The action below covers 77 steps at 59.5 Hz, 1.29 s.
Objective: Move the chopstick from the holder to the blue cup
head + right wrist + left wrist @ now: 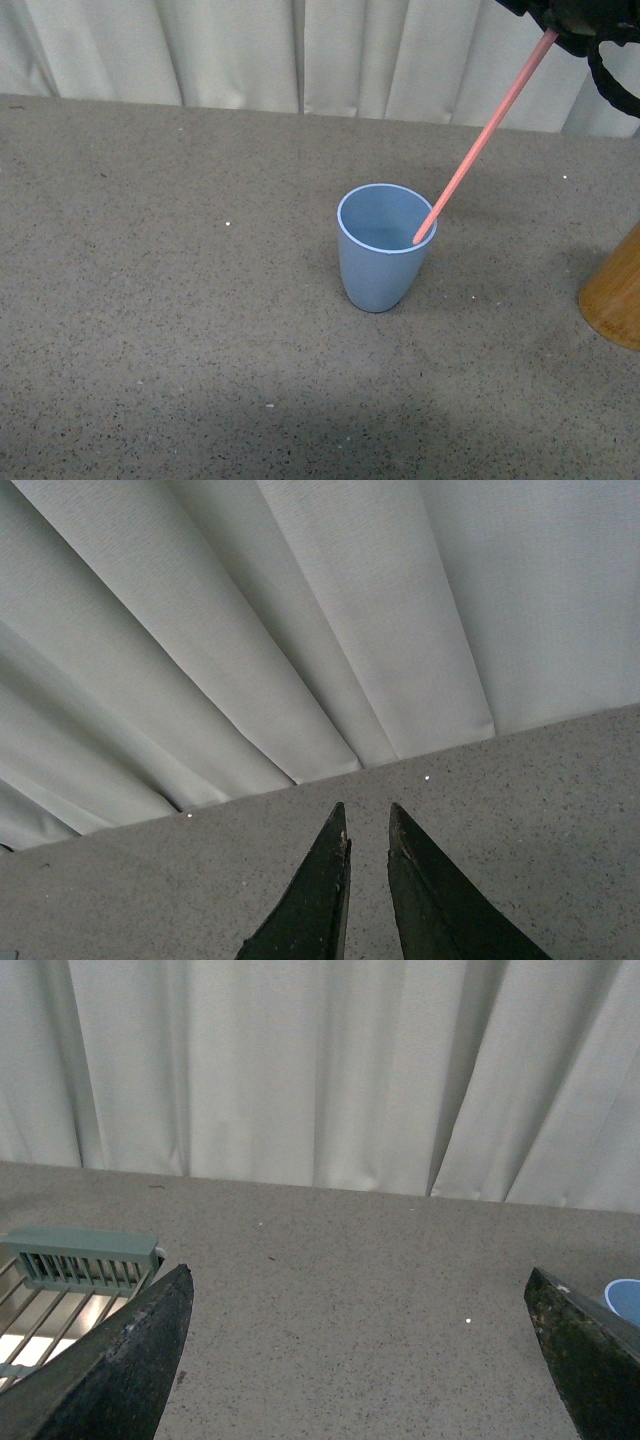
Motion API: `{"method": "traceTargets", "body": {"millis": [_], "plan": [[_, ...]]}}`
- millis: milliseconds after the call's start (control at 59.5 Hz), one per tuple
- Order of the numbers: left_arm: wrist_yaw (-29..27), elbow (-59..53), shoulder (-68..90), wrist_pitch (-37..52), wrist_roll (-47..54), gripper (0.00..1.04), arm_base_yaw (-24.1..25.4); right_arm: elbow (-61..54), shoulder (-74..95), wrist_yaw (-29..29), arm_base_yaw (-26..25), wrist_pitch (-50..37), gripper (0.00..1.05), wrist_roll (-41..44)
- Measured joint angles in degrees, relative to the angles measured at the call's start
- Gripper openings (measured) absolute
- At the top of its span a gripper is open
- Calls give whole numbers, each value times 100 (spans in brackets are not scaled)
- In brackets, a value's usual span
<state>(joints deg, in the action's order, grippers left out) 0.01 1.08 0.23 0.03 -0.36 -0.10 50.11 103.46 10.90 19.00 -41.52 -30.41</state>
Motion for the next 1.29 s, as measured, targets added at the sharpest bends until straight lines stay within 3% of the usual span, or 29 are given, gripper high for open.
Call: {"method": "traceTargets", "body": {"millis": [554, 907, 1075, 1209, 1293], "plan": [[0, 0, 0, 0, 0, 98, 0, 170, 157, 50, 72, 61, 13, 42], [0, 0, 0, 0, 0, 98, 0, 192, 181, 28, 114, 72, 69, 61], [0, 0, 0, 0, 0, 98, 0, 140, 103, 339, 94, 122, 97, 59], [0, 0, 0, 0, 0, 98, 0, -396, -326, 363, -26, -289, 94, 299], [4, 0, 0, 0, 2, 98, 0, -1069, -671, 433, -184, -1281, 83, 1154]]}}
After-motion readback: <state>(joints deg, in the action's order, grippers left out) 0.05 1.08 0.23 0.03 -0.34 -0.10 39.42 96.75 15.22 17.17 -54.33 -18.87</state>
